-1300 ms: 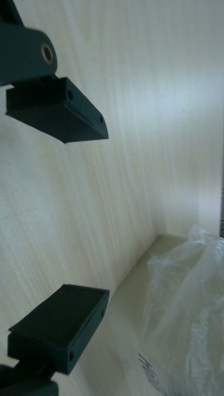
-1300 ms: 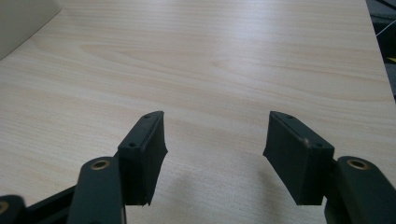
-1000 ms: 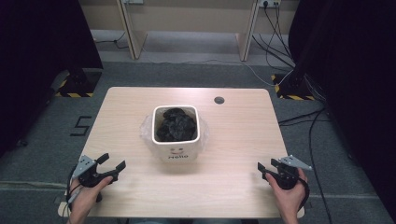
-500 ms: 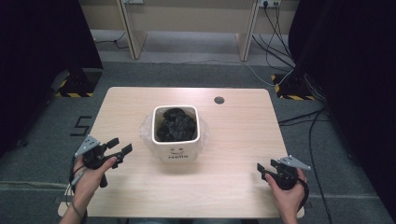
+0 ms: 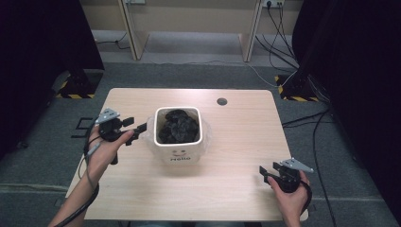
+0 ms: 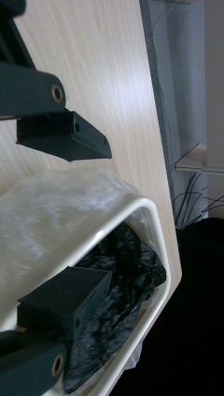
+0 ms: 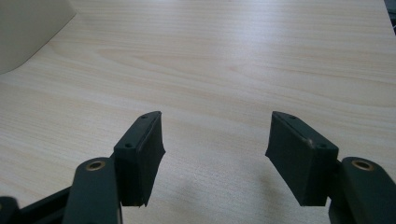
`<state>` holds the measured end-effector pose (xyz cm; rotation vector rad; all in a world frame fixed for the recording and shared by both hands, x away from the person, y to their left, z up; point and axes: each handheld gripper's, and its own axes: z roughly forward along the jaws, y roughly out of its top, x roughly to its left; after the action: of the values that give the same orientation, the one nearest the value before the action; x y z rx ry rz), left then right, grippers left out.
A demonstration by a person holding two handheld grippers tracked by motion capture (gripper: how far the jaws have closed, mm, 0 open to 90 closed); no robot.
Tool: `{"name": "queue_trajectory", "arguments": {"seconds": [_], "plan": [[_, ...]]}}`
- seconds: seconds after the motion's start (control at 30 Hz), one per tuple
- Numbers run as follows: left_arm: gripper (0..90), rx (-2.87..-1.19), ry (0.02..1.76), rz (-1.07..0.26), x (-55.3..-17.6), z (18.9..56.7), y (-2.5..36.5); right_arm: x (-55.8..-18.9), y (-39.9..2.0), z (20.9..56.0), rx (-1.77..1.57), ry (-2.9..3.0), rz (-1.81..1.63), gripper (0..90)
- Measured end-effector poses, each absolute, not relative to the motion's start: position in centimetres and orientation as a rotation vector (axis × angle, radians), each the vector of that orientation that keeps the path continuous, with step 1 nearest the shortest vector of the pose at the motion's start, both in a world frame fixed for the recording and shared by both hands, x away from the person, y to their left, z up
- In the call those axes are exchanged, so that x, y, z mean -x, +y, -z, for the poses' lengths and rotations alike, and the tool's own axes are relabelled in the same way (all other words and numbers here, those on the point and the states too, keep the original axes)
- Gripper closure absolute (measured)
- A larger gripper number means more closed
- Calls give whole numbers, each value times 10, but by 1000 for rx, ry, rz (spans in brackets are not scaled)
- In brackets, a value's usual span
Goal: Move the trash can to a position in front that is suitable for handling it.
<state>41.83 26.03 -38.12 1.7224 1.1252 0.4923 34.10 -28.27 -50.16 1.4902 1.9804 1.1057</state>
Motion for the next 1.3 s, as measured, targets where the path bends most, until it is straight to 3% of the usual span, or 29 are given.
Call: {"name": "queue_trajectory", "arguments": {"seconds": [0.43,0.8,1.17,1.3], "plan": [[454,-1822,1274,-458,-469,385,220,-340,-283,502,-1499,1981,-1113,360],[566,-1885,1396,-397,-481,390,208,-340,-282,503,-1505,1994,-1113,360],[669,-1961,1453,-483,-482,383,196,-341,-282,504,-1509,1998,-1113,361],[753,-2009,1480,-567,-484,381,193,-341,-282,504,-1516,1998,-1115,360]]}}
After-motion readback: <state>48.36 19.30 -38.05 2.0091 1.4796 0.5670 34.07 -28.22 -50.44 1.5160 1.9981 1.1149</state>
